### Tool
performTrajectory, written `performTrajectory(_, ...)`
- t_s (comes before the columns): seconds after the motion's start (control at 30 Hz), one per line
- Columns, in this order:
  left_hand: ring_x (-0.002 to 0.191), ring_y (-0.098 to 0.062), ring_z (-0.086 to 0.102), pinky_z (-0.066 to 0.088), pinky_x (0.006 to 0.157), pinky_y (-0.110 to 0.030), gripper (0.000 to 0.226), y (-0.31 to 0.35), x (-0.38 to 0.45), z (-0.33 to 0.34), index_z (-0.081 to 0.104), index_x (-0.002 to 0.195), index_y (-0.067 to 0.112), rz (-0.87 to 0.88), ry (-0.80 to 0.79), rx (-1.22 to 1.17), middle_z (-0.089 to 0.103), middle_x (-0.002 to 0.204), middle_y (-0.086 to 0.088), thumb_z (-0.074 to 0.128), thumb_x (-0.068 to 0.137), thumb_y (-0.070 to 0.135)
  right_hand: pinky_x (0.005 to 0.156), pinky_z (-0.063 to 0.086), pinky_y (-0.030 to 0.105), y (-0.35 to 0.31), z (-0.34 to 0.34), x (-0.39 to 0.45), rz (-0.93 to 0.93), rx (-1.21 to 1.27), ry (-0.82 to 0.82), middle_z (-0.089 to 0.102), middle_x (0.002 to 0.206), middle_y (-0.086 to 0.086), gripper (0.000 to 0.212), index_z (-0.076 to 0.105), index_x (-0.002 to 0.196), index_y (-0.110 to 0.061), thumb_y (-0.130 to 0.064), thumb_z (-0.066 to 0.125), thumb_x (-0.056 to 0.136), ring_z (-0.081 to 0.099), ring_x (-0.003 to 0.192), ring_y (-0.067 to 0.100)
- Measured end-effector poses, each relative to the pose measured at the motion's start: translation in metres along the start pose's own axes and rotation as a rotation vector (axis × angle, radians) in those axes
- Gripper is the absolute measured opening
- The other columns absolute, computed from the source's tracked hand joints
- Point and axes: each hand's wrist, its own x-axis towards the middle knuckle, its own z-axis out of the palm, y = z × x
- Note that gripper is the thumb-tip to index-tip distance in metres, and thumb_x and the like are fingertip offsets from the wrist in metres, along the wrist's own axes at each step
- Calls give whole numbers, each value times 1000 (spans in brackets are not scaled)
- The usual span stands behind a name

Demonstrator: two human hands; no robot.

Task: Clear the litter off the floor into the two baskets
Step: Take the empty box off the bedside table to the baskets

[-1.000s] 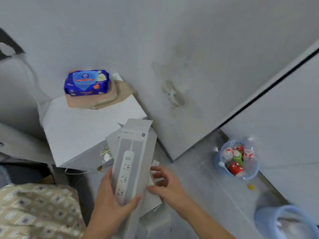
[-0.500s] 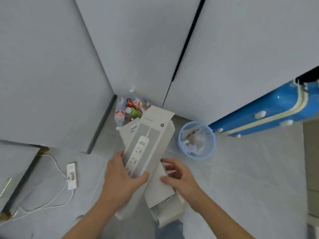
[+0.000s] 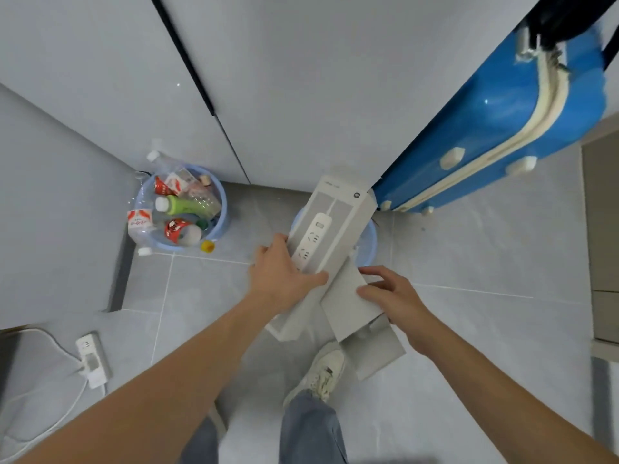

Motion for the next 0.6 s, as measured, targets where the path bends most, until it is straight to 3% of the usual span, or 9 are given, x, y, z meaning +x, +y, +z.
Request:
performTrajectory(0.17,110,-22,52,53,92,-45,88,-7,60,27,37,122,23,119,3,-88,50,115,2,88,54,46,72,55,31,14,-7,73,51,-27,156,72,108,8,32,67,116,-35,-27,72,86,71,95,23)
performTrajectory(0.33,104,-6,59,49,78,-17,88,-22,109,50,35,127,29,272,-94,-196,54,115,19,91,60,29,92,56,40,17,-9,137,99,-76,308,66,117,3,42,66,121,-32,-40,67,80,64,104,24)
performTrajectory(0.47,107,-15,63,57,84,-36,97,-39,144,61,29,135,40,361,-197,-75,56,122,19,89,59,30,96,54,40,14,-9,176,82,-143,288,67,125,7,64,65,130,-25,-41,58,68,63,109,27)
performTrajectory(0.53,108,-16,62,54,82,-35,100,-47,158,63,27,137,43,428,-212,20,54,123,23,88,60,26,98,53,39,13,-10,194,61,-166,254,65,130,10,63,62,135,-22,-38,61,75,62,114,29)
performTrajectory(0.6,114,-20,61,55,87,-40,106,-55,171,64,24,144,44,528,-220,118,48,138,20,88,62,25,95,52,37,14,-11,209,64,-178,227,62,133,9,53,59,139,-22,-28,66,87,61,117,29)
